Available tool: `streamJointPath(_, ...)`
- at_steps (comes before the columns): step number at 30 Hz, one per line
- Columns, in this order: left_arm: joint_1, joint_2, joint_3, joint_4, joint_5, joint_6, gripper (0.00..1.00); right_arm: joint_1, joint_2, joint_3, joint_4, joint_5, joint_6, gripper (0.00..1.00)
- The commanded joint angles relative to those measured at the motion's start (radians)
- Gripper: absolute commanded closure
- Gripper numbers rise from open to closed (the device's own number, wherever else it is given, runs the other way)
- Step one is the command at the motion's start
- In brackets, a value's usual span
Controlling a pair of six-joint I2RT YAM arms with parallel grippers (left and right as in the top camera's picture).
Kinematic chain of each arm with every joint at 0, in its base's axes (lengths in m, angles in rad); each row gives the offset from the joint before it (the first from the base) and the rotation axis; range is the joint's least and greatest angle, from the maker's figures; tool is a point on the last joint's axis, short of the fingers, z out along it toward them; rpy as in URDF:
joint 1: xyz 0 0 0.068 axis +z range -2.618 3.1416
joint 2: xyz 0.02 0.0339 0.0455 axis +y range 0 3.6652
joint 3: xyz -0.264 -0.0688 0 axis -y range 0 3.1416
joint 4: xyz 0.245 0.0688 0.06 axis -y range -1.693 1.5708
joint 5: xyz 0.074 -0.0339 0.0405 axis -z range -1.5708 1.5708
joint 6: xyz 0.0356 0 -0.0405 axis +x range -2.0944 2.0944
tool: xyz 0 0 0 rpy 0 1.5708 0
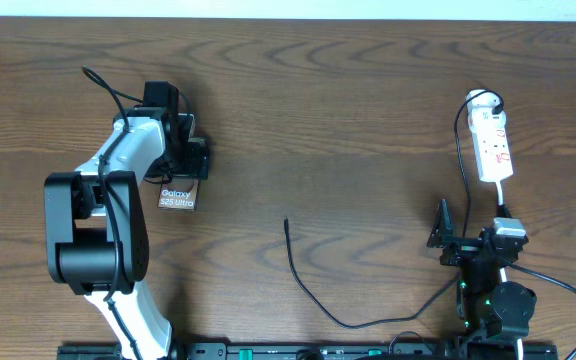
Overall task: Plug charger to phone and switch on socket
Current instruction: 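Lift the phone box with the left gripper and tilt it upright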
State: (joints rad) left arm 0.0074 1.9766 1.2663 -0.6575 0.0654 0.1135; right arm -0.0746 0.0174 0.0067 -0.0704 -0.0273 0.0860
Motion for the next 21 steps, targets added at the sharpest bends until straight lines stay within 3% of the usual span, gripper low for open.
streamJointPath(1,0.002,0.014,-0.029,-0.004,-0.005,0.017,0.14,-0.003,-0.004,-0.001,-0.004,-0.005,-0.013,0.01)
streamJointPath(21,0.002,0.014,-0.036,-0.004,-0.005,0.017,0.22,-0.003,-0.004,-0.001,-0.004,-0.005,-0.013,0.01)
